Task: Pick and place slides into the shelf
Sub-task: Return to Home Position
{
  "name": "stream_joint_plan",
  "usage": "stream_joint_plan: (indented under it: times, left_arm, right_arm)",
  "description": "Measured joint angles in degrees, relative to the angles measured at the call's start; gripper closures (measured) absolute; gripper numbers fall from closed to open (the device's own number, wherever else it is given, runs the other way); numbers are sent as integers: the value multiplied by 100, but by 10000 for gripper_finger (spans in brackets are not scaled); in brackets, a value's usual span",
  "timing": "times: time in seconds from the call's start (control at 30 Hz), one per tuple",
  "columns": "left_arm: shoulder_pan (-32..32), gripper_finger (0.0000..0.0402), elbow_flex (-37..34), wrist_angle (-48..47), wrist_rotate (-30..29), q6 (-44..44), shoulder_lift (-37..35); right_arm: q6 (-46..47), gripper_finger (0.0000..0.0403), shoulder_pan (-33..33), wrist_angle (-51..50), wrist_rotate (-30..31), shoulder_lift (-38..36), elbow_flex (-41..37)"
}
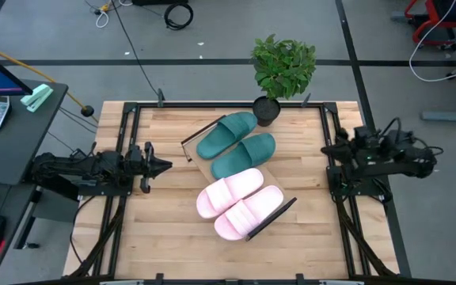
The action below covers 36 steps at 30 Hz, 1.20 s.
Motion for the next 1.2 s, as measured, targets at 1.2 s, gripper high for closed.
stream_joint_plan:
  times: [1.2]
  left_arm:
    - [1,366,0,0,-2,5,0]
  right_arm:
    - [500,403,0,3369,-103,20,-3164]
